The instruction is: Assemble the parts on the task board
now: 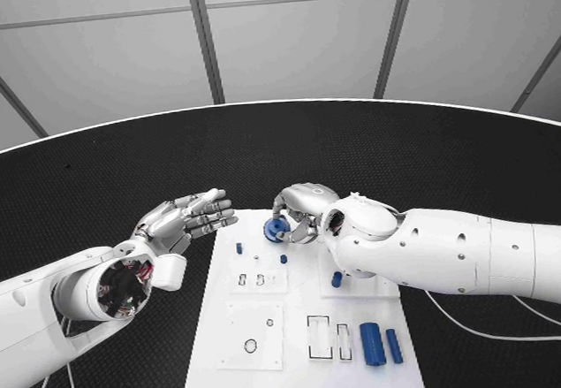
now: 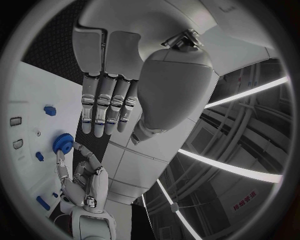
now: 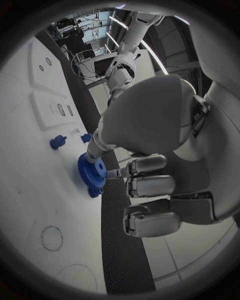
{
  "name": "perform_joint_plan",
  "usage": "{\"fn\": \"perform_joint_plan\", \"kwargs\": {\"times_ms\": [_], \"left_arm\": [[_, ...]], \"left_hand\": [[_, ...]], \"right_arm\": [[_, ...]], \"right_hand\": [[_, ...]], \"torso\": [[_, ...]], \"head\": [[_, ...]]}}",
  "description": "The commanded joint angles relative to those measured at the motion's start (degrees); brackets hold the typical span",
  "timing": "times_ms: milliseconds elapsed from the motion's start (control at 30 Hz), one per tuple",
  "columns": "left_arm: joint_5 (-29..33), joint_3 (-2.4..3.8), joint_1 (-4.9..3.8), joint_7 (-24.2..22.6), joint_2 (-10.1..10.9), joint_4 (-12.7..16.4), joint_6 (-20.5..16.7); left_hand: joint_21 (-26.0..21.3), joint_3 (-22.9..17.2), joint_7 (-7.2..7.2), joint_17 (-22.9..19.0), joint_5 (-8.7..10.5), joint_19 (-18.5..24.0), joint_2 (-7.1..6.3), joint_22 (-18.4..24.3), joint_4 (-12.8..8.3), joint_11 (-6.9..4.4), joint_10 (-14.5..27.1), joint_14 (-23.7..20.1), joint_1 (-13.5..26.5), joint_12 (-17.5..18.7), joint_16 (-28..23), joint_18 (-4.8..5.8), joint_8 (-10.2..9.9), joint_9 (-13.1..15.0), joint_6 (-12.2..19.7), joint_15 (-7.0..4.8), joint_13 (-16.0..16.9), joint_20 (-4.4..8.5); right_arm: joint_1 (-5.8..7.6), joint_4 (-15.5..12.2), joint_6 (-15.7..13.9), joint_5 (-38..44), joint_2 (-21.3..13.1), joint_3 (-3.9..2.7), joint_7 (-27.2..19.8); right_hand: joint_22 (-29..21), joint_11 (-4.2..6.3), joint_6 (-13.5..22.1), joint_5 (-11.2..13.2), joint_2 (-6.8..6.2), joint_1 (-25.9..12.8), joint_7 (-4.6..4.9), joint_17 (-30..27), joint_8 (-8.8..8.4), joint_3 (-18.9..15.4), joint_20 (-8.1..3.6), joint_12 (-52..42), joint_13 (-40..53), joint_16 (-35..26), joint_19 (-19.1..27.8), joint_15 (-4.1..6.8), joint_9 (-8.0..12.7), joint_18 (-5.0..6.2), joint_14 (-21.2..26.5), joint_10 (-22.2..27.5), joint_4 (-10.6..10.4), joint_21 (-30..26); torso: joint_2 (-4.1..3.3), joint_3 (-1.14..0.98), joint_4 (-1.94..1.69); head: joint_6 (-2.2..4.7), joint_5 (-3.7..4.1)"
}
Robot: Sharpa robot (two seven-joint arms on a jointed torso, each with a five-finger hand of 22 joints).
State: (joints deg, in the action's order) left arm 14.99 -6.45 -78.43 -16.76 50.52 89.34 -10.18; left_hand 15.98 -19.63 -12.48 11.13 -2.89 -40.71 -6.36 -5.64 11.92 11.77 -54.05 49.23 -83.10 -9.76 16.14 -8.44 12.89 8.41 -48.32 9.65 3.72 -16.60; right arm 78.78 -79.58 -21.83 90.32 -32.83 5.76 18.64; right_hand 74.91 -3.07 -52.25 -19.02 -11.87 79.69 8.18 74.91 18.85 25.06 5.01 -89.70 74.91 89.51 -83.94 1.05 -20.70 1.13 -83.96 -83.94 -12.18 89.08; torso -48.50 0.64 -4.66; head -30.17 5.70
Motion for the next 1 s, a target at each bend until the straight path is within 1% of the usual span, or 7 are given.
{"fn": "perform_joint_plan", "kwargs": {"times_ms": [33,133,233,300,367,500,1000], "left_arm": [[0.00,0.00,0.00,0.00,0.01,0.00,0.00],[0.00,0.00,0.00,0.02,0.01,0.00,0.00],[0.00,0.00,0.00,0.03,0.00,-0.01,-0.01],[0.00,0.00,0.00,0.04,-0.01,-0.01,-0.01],[0.00,0.00,0.00,0.05,-0.02,-0.02,-0.01],[0.00,0.00,0.00,0.08,0.01,0.00,-0.05],[0.00,0.00,0.00,0.17,0.03,0.00,-0.05]], "left_hand": [[-0.37,-0.33,-2.64,0.09,-0.01,-0.44,-0.10,0.06,0.06,0.09,-0.33,-0.36,-0.48,0.19,-0.25,-0.59,-0.37,-0.08,0.20,0.17,0.00,-0.02],[-0.37,-0.33,-2.64,0.09,-0.01,-0.44,-0.10,0.06,0.06,0.09,-0.33,-0.36,-0.48,0.19,-0.25,-0.59,-0.37,-0.08,0.20,0.17,0.00,-0.02],[-0.37,-0.33,-2.64,0.09,-0.01,-0.44,-0.10,0.06,0.06,0.09,-0.33,-0.36,-0.48,0.19,-0.25,-0.59,-0.37,-0.08,0.20,0.17,0.00,-0.02],[-0.37,-0.33,-2.64,0.09,-0.01,-0.44,-0.10,0.06,0.06,0.09,-0.33,-0.36,-0.48,0.19,-0.25,-0.59,-0.37,-0.08,0.20,0.17,0.00,-0.02],[-0.37,-0.33,-2.64,0.09,-0.01,-0.44,-0.10,0.06,0.06,0.09,-0.33,-0.36,-0.48,0.19,-0.25,-0.59,-0.37,-0.08,0.20,0.17,0.00,-0.02],[-0.37,-0.33,-2.64,0.09,-0.01,-0.44,-0.10,0.06,0.06,0.09,-0.33,-0.36,-0.48,0.19,-0.25,-0.59,-0.37,-0.08,0.20,0.17,0.00,-0.02],[-0.41,-0.53,-2.65,0.11,0.00,-0.44,-0.17,0.13,-0.05,0.09,-0.40,-0.36,-0.43,0.32,-0.27,-0.58,-0.41,-0.10,0.17,0.17,0.00,-0.02]], "right_arm": [[0.00,-0.08,-0.06,0.00,-0.04,0.00,0.01],[0.00,-0.07,-0.10,0.00,-0.04,0.00,-0.05],[0.00,0.02,0.02,0.00,0.01,0.00,-0.22],[0.00,0.11,0.33,0.00,0.05,0.00,-0.34],[0.00,0.21,0.91,0.00,0.10,0.00,-0.43],[0.00,0.46,2.53,0.00,0.19,0.00,-0.57],[0.00,0.82,4.30,-0.01,0.24,0.00,-0.57]], "right_hand": [[13.30,0.14,-1.02,-0.26,0.58,-0.11,-0.53,14.14,-0.01,0.46,-0.28,-0.30,15.09,0.24,-5.31,0.19,-0.12,-0.77,-5.85,-6.06,-0.03,0.25],[13.39,0.09,-0.87,-0.25,0.29,-0.55,-0.46,14.09,-0.25,0.56,-0.24,-0.30,15.09,0.23,-5.35,0.15,-0.07,-0.78,-5.84,-6.06,0.07,0.28],[13.34,-0.21,-0.10,-0.07,-0.14,-1.42,-0.08,14.04,-1.11,0.82,-0.08,-0.30,15.09,0.21,-5.32,-0.07,0.20,-0.77,-5.83,-6.06,0.20,0.26],[13.40,-0.88,1.47,1.77,-0.95,-2.90,0.68,14.04,-2.65,0.57,0.38,-0.30,15.09,0.22,-5.34,-0.66,0.70,-0.79,-5.83,-6.06,0.16,0.28],[13.33,-1.37,3.00,2.51,-1.48,-3.74,1.21,14.02,-4.04,0.25,0.76,-0.30,15.09,0.21,-5.31,-1.08,1.15,-0.77,-5.82,-6.06,0.18,0.24],[13.11,-1.66,3.65,3.47,-2.03,-4.92,1.43,13.86,-5.12,-0.77,1.20,-0.30,15.09,0.17,-5.21,-1.45,1.37,-0.72,-5.78,-6.06,0.05,0.15],[12.89,-1.72,3.56,4.08,-2.05,-5.65,1.47,13.58,-5.53,-1.54,1.35,-0.23,15.03,0.10,-5.10,-1.54,1.38,-0.68,-5.72,-6.00,-0.19,0.06]], "torso": [[-0.04,0.02,-0.02],[-0.05,0.05,0.01],[-0.01,0.05,0.06],[0.01,0.04,0.06],[0.02,0.08,0.04],[-0.02,0.10,0.00],[-0.01,0.04,0.02]], "head": [[-0.05,0.01],[-0.07,0.06],[-0.10,0.01],[-0.13,0.03],[-0.21,0.09],[-0.25,0.12],[-0.29,0.13]]}}
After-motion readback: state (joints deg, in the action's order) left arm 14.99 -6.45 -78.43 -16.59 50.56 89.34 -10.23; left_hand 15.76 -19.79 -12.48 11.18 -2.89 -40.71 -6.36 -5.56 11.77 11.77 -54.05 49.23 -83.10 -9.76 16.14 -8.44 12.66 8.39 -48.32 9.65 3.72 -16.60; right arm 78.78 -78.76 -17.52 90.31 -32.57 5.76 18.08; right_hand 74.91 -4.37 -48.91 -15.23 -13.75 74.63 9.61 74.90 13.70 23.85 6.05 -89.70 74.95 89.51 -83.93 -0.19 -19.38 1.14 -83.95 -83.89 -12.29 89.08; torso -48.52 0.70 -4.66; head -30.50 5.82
